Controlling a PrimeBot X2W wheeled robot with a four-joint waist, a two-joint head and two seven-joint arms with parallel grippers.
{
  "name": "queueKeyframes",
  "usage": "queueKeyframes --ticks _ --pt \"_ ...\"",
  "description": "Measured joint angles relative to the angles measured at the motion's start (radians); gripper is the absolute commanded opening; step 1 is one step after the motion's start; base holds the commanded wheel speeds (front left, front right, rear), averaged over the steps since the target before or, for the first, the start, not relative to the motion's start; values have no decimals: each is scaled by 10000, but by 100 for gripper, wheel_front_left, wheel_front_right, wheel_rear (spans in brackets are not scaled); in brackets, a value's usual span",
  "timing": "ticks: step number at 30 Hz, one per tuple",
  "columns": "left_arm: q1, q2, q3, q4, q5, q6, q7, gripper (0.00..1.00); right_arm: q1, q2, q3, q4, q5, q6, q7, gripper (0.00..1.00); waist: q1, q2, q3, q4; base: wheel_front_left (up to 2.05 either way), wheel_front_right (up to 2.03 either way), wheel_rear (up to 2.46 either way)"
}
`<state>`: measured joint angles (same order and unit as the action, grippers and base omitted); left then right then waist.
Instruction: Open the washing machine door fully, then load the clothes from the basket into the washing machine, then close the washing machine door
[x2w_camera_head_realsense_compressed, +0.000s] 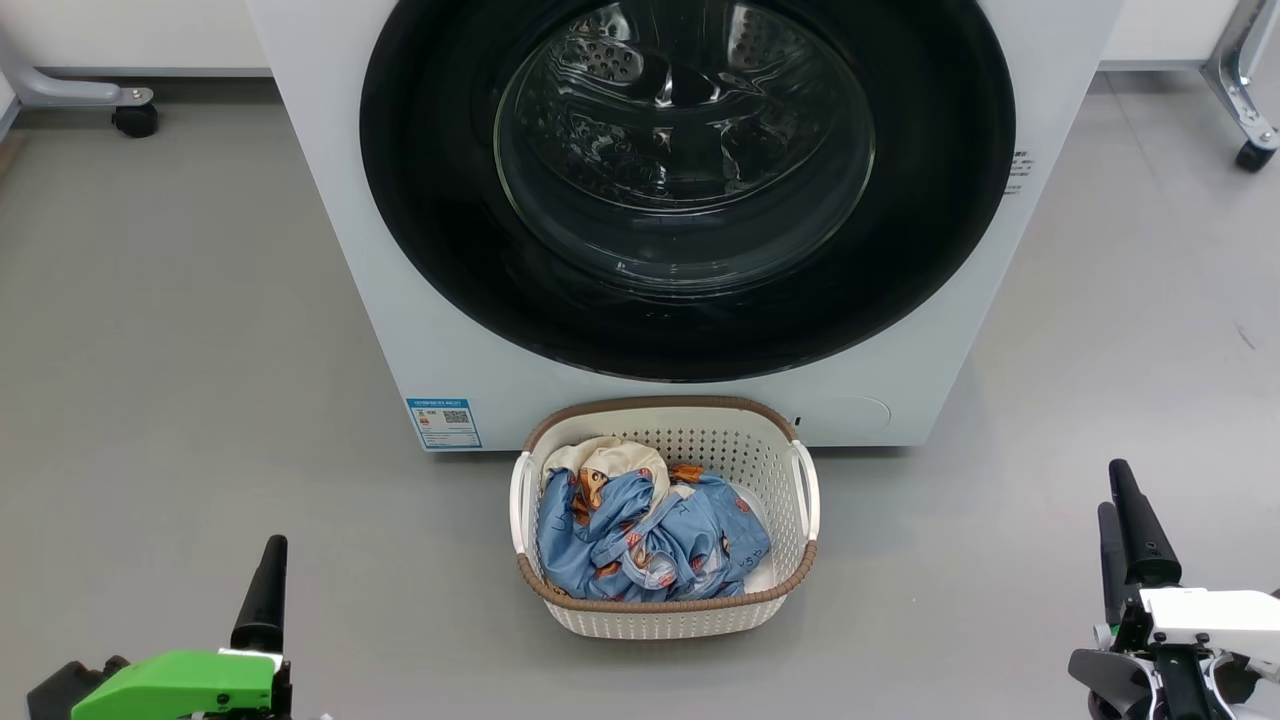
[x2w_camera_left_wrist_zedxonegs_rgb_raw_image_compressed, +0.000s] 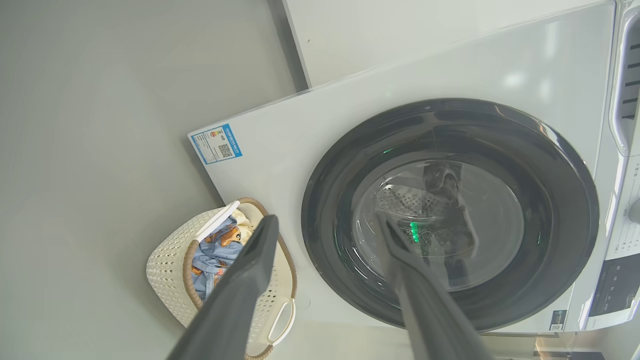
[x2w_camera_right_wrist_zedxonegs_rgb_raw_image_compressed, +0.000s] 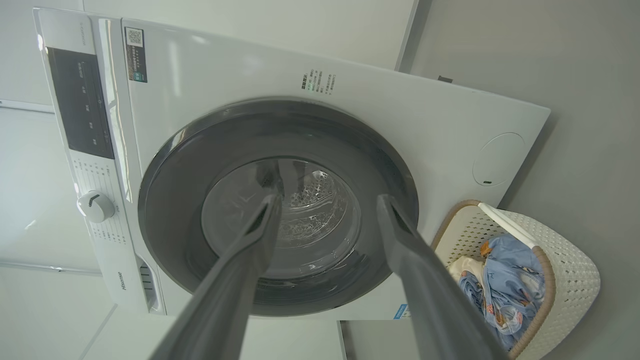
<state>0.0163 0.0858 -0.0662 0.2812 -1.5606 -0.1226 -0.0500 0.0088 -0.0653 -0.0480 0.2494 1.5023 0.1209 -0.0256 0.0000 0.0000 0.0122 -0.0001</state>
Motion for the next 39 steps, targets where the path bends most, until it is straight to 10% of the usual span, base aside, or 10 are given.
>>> queueKeyframes --ticks 39 --pt "-29 -54 416 -619 7116 -2 -1012 100 -6 -332 798 -1653 -6901 6 -1139 100 0 0 223 49 0 0 0"
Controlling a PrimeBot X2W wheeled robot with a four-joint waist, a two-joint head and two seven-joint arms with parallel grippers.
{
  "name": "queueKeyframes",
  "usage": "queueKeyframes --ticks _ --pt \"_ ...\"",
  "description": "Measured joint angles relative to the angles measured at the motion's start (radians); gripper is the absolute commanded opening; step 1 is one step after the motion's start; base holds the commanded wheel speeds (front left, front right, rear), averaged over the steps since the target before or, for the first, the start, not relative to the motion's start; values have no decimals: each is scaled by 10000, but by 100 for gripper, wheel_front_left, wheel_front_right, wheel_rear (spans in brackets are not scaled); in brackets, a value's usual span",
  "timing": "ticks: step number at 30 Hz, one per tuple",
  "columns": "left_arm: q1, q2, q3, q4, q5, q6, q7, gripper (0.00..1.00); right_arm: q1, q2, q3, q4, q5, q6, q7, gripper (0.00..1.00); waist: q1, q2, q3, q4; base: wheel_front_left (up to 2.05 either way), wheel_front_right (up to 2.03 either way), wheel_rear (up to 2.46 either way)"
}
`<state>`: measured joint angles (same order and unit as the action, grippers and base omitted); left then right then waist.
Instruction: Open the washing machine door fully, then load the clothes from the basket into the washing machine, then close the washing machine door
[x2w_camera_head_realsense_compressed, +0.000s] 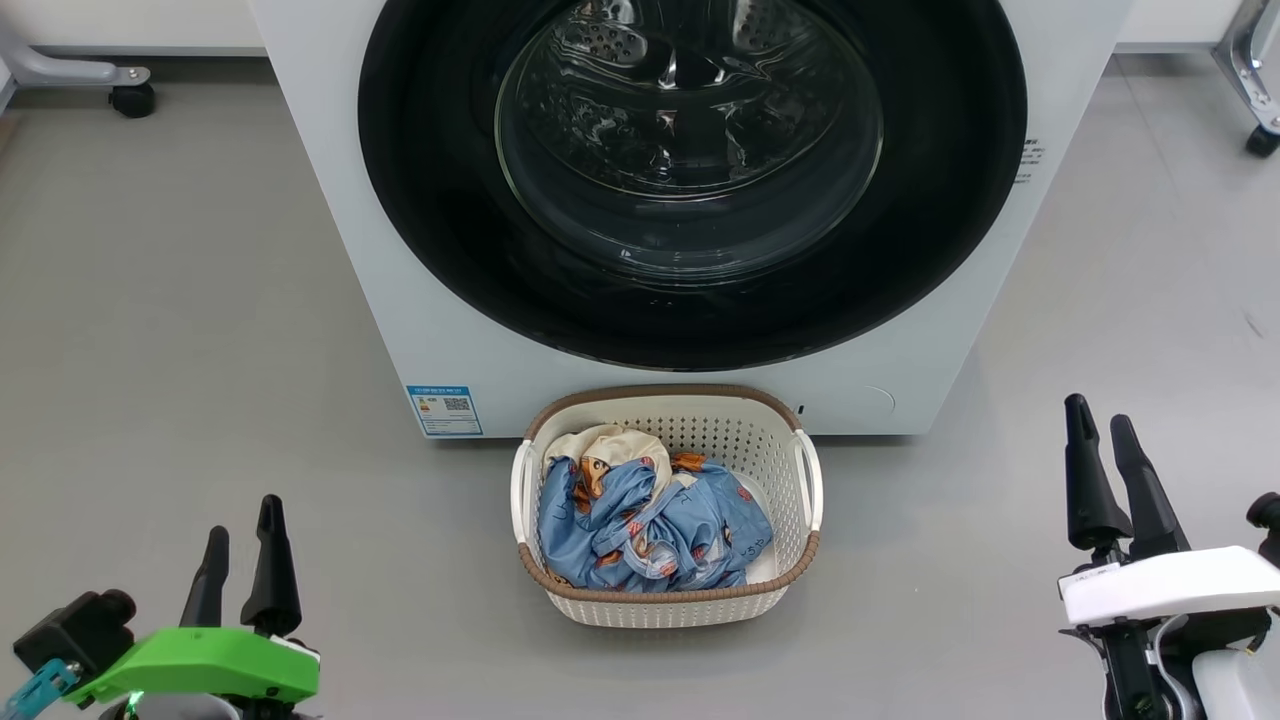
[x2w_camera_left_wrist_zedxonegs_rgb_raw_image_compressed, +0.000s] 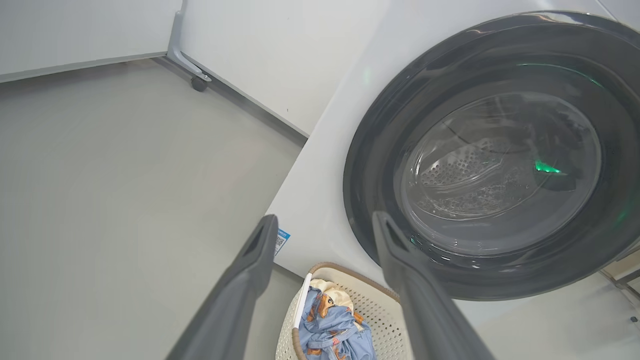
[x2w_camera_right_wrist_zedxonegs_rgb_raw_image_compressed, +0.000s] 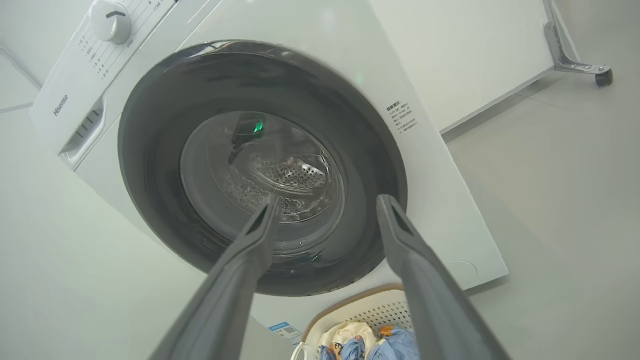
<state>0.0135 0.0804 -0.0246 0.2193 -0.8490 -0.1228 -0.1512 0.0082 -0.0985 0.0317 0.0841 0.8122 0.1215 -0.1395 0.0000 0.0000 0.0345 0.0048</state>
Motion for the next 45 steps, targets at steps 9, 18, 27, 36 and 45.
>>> queueKeyframes --ticks 9,18,27,36,45 --pt "5 -15 -23 -4 1722 0 -230 100 0 -249 401 -155 -1783 4 -268 100 0 0 -7 -59 0 0 0" --pt "8 -17 -86 -71 3540 -12 -489 100 6 -290 600 -238 -3298 6 -522 100 0 0 -8 -145 0 0 0" --pt "22 -17 -69 -194 5722 -13 -715 100 49 -272 646 -236 -4707 8 -823 100 0 0 -2 -203 0 0 0" --pt "84 -86 128 -232 7127 -17 -980 100 228 -230 543 -86 -5852 8 -1103 100 0 0 2 -207 0 0 0" --pt "190 -182 238 -86 7164 -46 -980 100 436 38 203 464 -5664 10 -1131 100 0 0 14 -224 0 0 0"
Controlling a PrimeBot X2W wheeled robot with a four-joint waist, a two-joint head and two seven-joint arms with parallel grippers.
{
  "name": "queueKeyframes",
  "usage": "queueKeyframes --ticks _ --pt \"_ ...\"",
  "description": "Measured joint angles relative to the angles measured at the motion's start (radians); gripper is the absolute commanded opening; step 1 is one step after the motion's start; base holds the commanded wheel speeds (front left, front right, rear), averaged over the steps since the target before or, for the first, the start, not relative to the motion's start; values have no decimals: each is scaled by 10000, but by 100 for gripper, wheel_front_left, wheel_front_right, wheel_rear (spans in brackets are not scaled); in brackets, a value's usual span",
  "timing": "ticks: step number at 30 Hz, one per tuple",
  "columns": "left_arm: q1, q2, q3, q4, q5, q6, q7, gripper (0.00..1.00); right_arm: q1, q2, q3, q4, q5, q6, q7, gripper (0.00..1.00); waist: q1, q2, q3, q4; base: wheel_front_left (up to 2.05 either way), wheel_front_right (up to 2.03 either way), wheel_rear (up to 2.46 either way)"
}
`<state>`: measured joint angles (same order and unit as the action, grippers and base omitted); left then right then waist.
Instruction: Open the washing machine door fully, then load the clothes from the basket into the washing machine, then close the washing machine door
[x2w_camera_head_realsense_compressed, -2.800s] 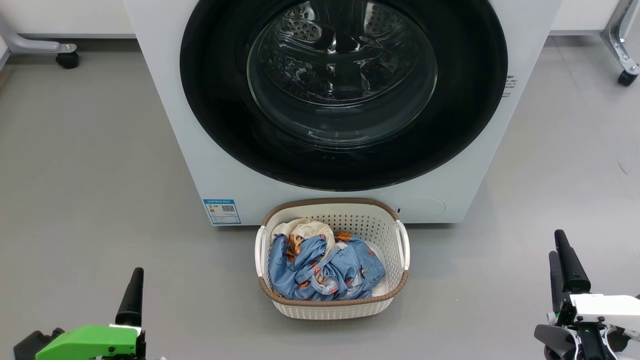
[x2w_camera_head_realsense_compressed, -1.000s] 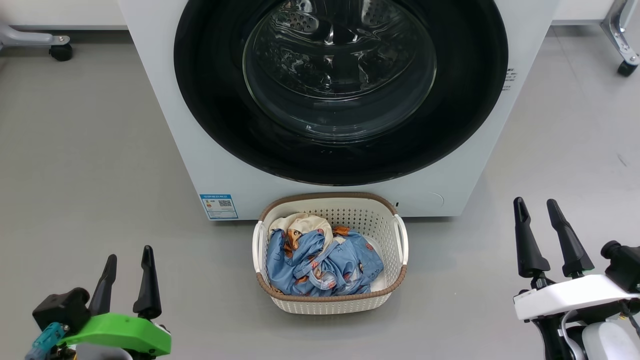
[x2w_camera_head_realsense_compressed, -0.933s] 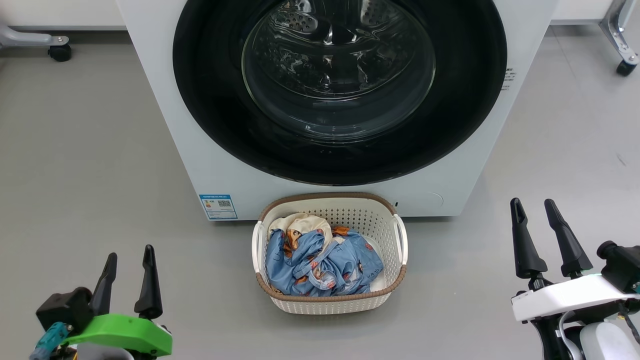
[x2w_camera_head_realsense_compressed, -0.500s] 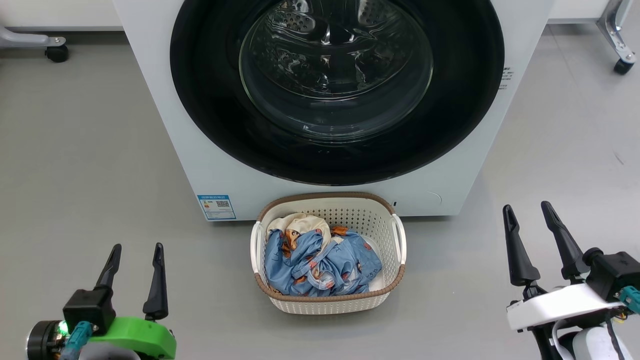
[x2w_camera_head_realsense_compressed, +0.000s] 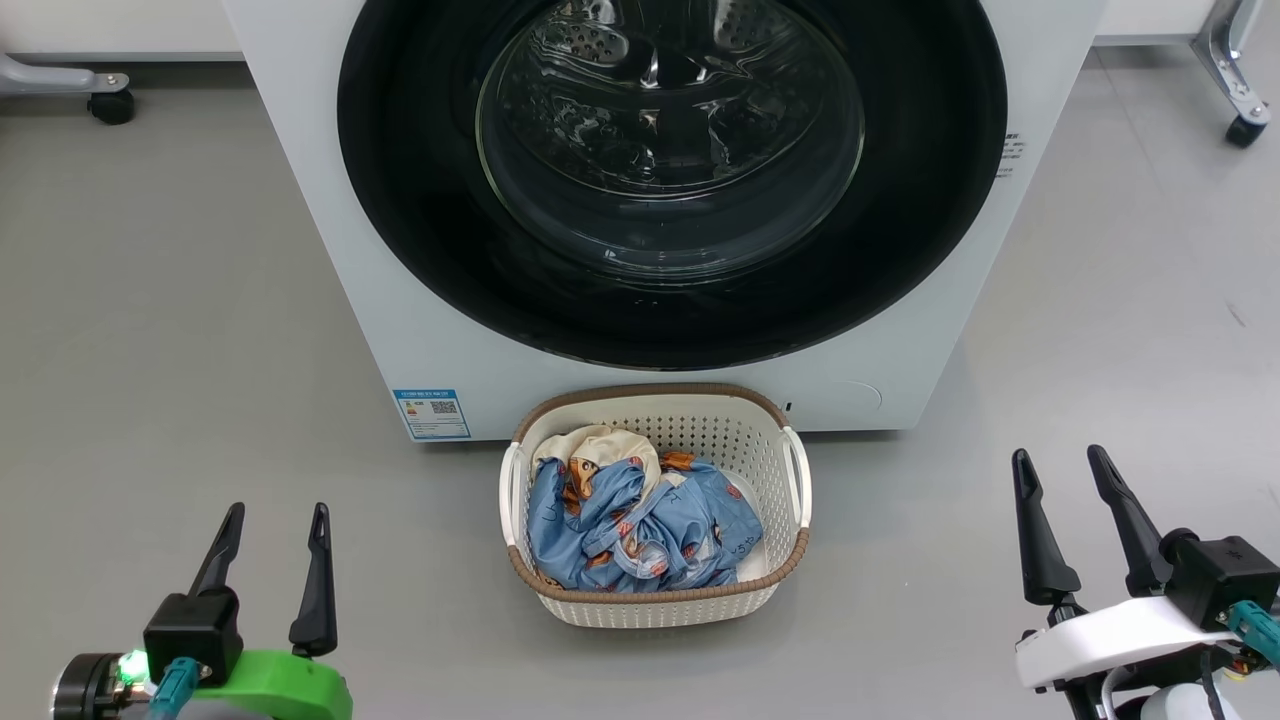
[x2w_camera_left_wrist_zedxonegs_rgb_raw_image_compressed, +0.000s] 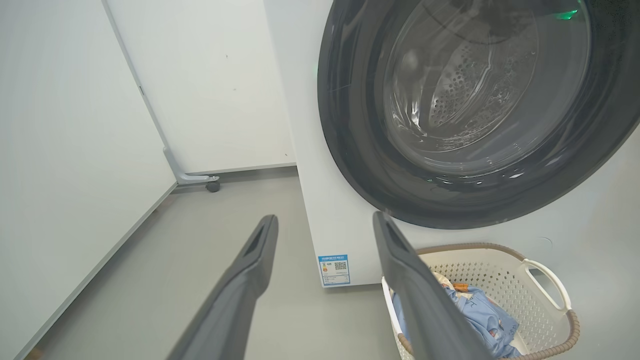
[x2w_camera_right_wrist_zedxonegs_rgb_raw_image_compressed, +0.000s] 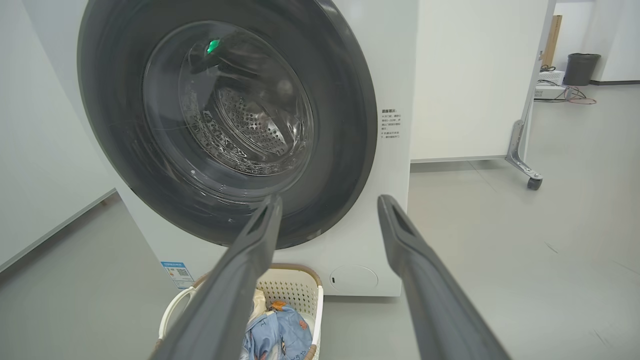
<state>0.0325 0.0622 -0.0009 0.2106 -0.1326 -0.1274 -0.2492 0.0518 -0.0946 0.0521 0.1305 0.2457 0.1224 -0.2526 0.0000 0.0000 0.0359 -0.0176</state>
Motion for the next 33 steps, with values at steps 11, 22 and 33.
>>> queueKeyframes --ticks 11,22,33 --pt "23 -73 59 88 0 0 0 100 4 -27 -44 309 -12 0 0 100 0 0 6 5 0 0 0" --pt "23 -88 61 88 6 0 0 100 -14 -29 -44 391 -13 0 0 100 0 0 1 29 0 0 0" --pt "23 -117 73 79 90 0 0 100 -27 -33 -44 449 -15 0 0 100 0 0 3 40 0 0 0"
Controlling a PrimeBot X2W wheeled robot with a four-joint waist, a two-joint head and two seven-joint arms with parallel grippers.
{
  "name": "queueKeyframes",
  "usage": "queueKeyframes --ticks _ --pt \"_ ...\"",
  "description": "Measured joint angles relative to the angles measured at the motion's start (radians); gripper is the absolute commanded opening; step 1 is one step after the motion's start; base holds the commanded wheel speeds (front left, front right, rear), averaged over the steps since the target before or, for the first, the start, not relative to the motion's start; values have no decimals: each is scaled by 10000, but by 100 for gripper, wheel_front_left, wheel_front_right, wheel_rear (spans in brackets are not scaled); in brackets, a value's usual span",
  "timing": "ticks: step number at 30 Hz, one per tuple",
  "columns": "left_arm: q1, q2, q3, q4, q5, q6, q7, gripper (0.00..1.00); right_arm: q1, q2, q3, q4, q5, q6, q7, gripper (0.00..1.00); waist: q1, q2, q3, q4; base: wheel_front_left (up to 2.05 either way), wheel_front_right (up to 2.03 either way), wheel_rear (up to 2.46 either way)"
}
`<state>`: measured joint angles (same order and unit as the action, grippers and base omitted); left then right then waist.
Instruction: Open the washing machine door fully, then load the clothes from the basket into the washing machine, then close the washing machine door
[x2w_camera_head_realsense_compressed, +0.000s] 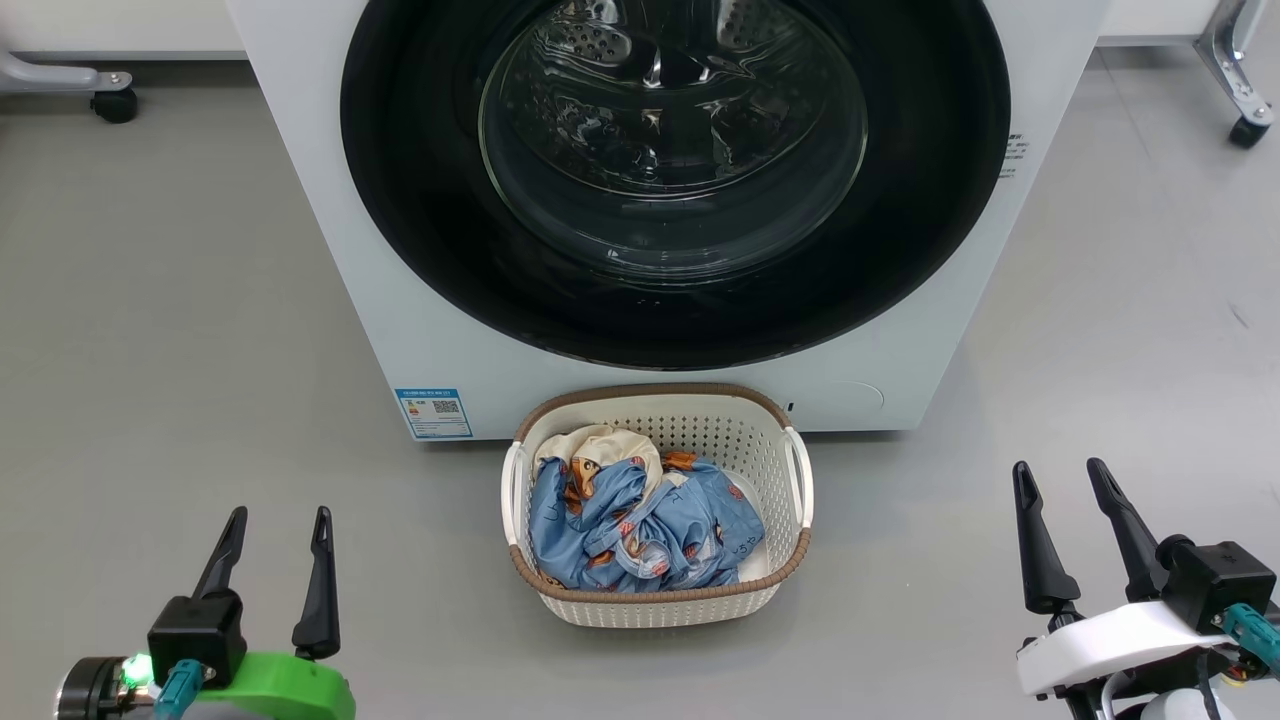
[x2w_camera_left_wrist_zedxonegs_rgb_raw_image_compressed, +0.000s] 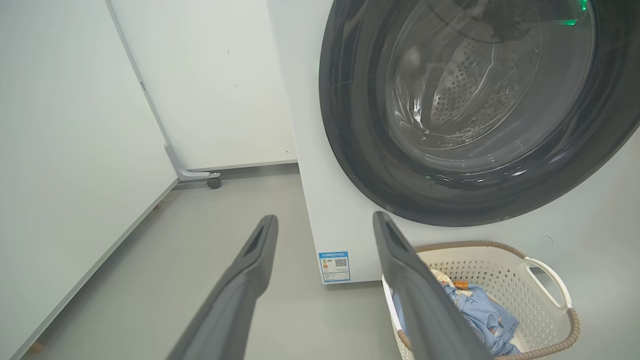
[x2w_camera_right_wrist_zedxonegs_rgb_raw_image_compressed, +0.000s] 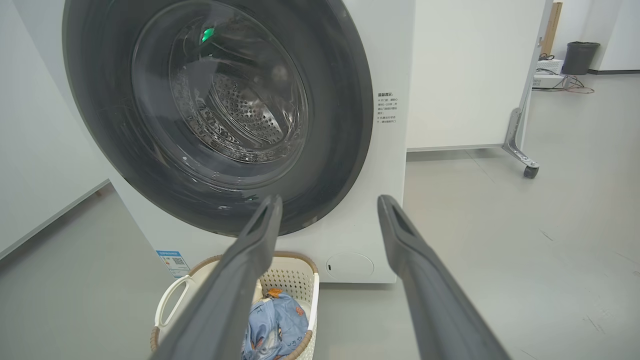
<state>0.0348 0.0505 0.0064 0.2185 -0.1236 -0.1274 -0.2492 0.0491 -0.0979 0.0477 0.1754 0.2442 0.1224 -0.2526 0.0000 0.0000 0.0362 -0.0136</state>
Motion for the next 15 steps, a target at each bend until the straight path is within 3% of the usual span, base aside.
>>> queueKeyframes --ticks 15 --pt "-1 -12 -12 -65 0 0 0 100 -2 2 58 15 -44 0 0 100 0 0 -2 -43 14 14 -28"
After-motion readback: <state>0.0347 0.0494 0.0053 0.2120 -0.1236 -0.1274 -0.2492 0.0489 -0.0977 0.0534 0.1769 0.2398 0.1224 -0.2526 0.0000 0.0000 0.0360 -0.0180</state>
